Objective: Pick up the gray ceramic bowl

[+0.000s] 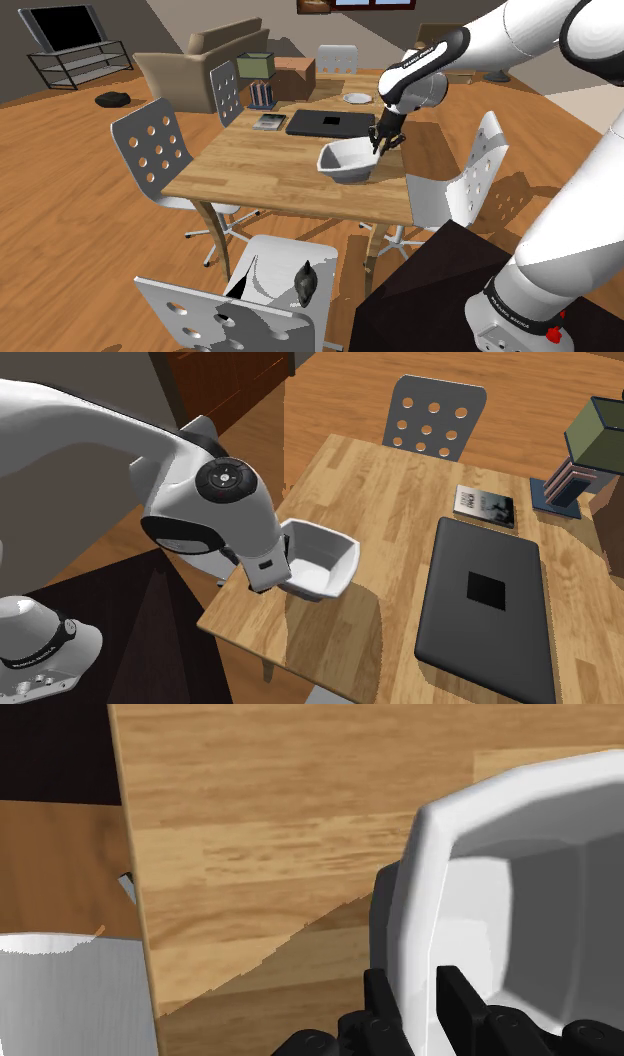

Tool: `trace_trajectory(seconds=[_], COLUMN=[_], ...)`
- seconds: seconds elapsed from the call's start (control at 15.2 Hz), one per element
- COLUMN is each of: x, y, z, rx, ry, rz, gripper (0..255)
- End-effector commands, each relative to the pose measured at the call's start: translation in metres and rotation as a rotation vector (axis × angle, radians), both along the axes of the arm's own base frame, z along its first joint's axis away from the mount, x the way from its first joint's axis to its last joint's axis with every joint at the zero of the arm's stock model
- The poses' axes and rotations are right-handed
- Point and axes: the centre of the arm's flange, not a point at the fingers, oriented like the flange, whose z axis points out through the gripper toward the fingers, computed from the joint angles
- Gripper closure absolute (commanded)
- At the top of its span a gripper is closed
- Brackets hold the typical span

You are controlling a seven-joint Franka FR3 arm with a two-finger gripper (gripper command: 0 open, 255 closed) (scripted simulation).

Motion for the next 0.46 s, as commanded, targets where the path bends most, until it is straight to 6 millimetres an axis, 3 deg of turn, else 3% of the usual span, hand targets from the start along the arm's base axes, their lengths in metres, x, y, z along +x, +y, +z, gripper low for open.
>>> trace_trajectory(seconds=[0.0,0.26,0.4], x=[0.0,0.0,0.0], y=[0.001,0.001,0.001], z=[0.011,0.032,0.033], rx=[0.0,0.0,0.0], ry=[0.0,0.0,0.0], rz=[0.0,0.0,0.0], gripper=[255,255,255])
